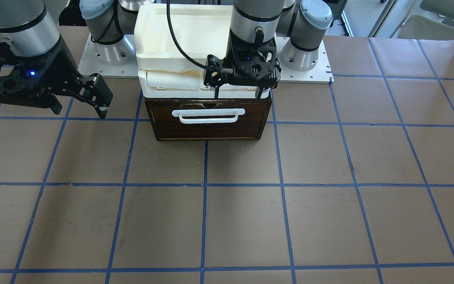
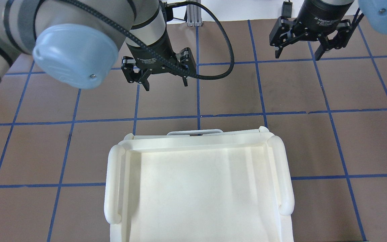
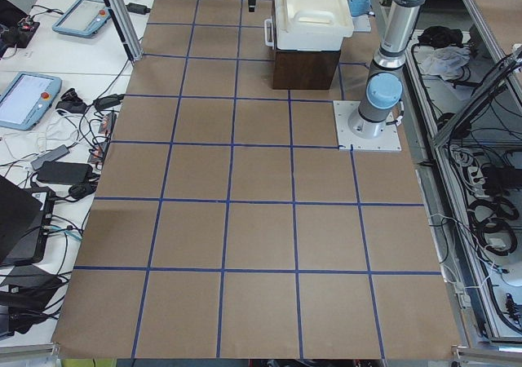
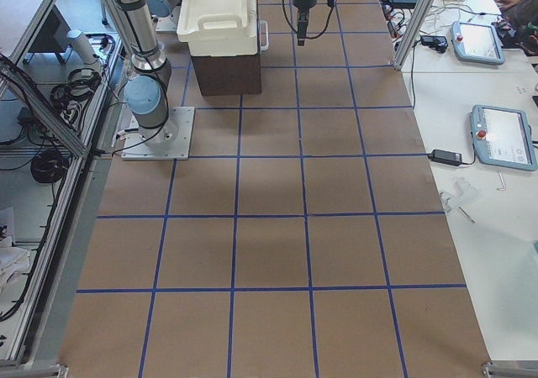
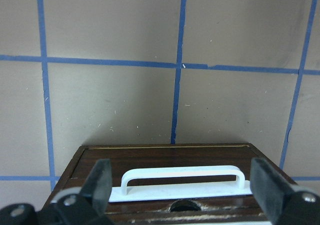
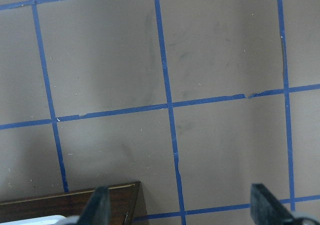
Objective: Put scissors in drawer and close it
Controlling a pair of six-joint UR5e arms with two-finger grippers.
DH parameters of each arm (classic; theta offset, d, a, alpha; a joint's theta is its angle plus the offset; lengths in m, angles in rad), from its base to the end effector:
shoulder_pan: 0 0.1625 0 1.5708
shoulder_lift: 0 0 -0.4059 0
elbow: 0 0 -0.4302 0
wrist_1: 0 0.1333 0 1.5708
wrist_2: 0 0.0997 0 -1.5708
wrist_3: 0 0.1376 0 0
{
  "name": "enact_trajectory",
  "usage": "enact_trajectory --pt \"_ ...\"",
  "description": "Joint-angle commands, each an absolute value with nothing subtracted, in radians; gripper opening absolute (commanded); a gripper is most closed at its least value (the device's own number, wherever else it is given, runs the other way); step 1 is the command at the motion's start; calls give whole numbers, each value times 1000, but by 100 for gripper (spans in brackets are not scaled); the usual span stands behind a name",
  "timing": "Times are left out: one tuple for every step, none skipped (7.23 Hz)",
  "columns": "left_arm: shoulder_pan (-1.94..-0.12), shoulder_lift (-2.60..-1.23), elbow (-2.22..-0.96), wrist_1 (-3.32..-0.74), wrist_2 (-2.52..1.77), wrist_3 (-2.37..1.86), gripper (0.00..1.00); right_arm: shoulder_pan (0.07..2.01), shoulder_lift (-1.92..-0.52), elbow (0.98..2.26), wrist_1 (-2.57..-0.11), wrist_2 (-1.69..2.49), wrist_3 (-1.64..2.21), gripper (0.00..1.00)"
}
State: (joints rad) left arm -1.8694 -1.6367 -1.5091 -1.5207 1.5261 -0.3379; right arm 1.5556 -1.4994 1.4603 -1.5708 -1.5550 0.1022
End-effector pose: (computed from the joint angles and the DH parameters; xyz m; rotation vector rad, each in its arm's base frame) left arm -0.2989 -0.4969 0.4330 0.0590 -3.0839 0.0457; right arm 0.1269 -0.5658 0.4506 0.1828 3.1182 -0.0599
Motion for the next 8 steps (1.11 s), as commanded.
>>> enact_trajectory --pt "-1830 -1575 -1562 -1529 1546 -321 99 1555 -1500 1460 -1571 -1555 101 100" --pt "-1818 -1574 -1549 -1525 1546 -319 99 1555 -1500 1460 -1571 -1555 101 100" --pt "-1771 -1572 -1514 -1538 1543 -286 100 1557 -1502 1460 -1571 -1552 103 100" --pt "-1687 -1571 -1487 -1574 1542 -123 100 1557 -1502 1460 -1571 -1554 103 100" --pt "-1652 -1566 -1485 -1572 1548 -54 99 1555 -1502 1460 -1571 -1557 103 100" --pt "-1651 -1563 -1485 -1563 1583 -54 100 1555 -1505 1460 -1571 -1555 103 100" --pt "-1643 -1557 -1489 -1560 1582 -55 100 1557 -1505 1460 -1571 -1554 103 100" --pt "-1646 -1555 -1494 -1552 1582 -64 100 1555 -1503 1460 -1571 -1554 103 100"
